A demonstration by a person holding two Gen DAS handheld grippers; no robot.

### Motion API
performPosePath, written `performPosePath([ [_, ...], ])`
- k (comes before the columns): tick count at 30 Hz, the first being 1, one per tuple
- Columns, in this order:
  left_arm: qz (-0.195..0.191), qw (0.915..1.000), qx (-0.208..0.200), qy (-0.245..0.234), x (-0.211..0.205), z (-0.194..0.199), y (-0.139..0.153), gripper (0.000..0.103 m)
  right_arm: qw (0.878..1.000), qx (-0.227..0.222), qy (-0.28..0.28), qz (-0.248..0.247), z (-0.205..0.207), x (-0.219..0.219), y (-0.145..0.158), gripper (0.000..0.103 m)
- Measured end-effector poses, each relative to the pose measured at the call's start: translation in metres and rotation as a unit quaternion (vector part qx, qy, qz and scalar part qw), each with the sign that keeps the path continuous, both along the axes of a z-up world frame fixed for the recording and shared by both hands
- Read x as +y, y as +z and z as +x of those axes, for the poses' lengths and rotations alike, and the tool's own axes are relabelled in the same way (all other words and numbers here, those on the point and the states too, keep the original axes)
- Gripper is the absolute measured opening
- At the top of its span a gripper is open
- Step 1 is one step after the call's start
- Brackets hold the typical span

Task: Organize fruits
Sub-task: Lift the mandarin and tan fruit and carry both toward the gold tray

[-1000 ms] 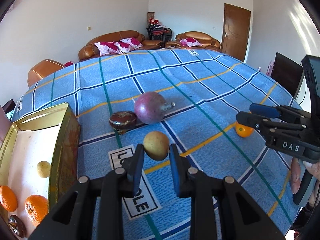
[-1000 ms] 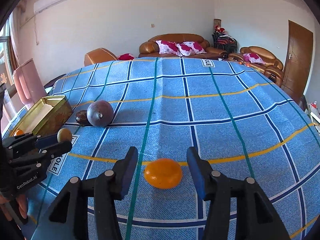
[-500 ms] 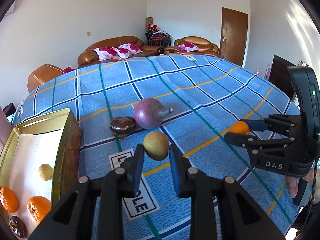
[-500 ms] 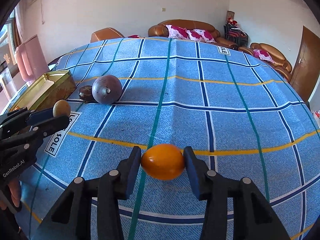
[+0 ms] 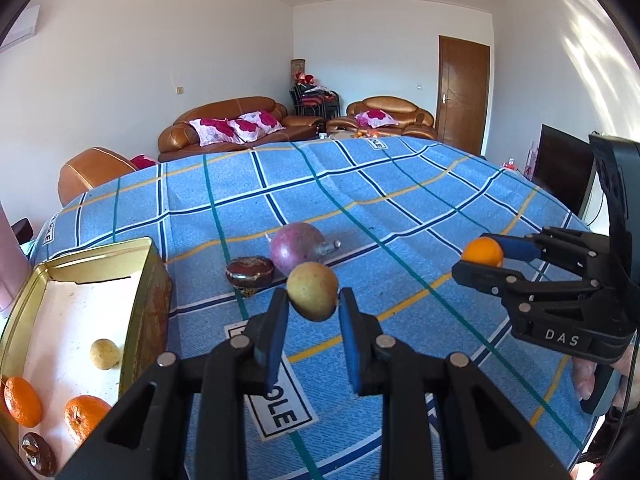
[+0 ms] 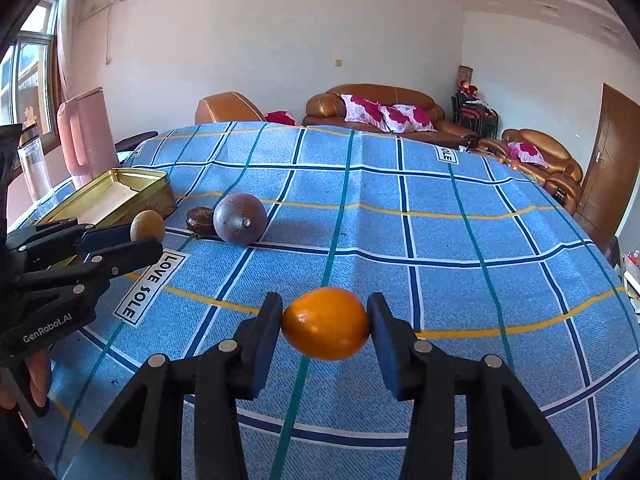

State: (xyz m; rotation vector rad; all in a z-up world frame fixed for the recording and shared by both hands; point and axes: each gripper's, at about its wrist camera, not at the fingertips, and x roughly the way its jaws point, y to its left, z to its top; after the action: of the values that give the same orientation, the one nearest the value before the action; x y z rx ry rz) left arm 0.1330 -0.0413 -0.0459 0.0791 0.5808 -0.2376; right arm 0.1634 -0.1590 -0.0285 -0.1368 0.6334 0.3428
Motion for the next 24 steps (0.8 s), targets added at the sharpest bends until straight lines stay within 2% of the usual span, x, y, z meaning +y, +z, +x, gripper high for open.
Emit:
performPosePath([
  [24, -0.005, 0.9981, -0.058, 0.018, 0.006, -0.02, 0.01, 0.027, 0.996, -0.084, 0.011, 0.005, -0.029, 0.0, 0.015, 0.046],
])
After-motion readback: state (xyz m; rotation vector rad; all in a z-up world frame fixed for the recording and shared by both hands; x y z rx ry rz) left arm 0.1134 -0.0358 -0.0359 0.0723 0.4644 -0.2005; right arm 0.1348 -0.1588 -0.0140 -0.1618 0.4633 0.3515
